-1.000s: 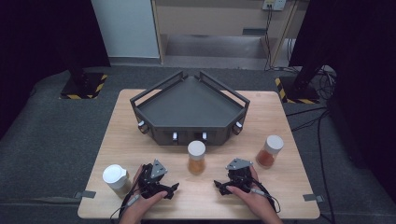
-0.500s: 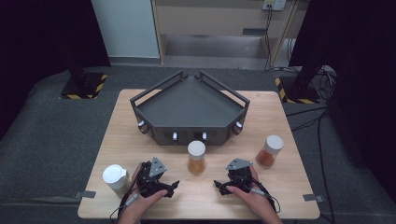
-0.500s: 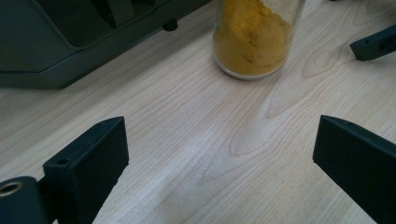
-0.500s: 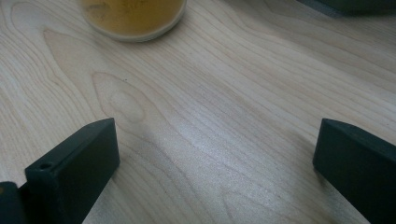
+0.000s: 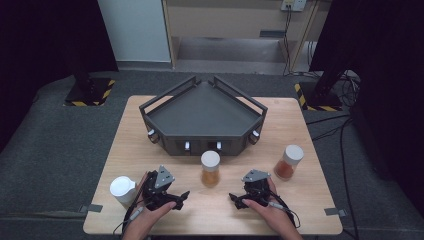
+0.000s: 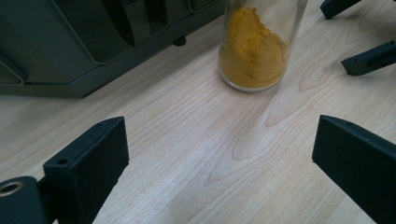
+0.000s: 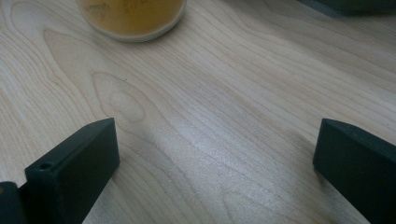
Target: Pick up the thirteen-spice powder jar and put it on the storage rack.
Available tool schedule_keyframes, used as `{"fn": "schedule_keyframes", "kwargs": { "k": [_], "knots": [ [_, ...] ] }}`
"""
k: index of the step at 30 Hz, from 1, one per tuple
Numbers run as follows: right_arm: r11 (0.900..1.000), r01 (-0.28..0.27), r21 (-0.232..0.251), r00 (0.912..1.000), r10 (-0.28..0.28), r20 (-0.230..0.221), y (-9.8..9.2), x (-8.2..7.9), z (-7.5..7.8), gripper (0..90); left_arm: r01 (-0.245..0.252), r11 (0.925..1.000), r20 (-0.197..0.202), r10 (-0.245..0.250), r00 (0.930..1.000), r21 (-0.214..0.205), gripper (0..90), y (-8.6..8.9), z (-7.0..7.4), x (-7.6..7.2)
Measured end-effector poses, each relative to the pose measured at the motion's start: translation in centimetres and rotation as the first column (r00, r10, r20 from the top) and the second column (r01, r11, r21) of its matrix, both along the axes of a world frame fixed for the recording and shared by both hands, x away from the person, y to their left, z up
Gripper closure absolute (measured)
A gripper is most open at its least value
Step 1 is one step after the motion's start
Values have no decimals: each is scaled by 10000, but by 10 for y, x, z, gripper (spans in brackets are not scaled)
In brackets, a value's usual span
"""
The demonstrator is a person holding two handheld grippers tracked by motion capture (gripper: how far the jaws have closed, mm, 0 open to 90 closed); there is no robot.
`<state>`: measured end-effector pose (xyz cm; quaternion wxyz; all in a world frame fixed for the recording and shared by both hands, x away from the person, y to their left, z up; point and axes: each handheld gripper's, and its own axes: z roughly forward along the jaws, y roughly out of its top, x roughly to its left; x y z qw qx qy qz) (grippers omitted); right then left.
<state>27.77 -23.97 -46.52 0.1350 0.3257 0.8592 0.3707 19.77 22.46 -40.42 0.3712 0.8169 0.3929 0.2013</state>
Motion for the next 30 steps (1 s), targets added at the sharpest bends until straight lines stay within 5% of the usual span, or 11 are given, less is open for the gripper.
{"fn": "schedule_keyframes", "kwargs": {
  "k": [30],
  "knots": [
    [10000, -2, -1, 10000, 2, 2, 0, 0, 0, 5, 28, 9999, 455, -34, 9990, 128, 25, 12, 28, -15]
  ]
}}
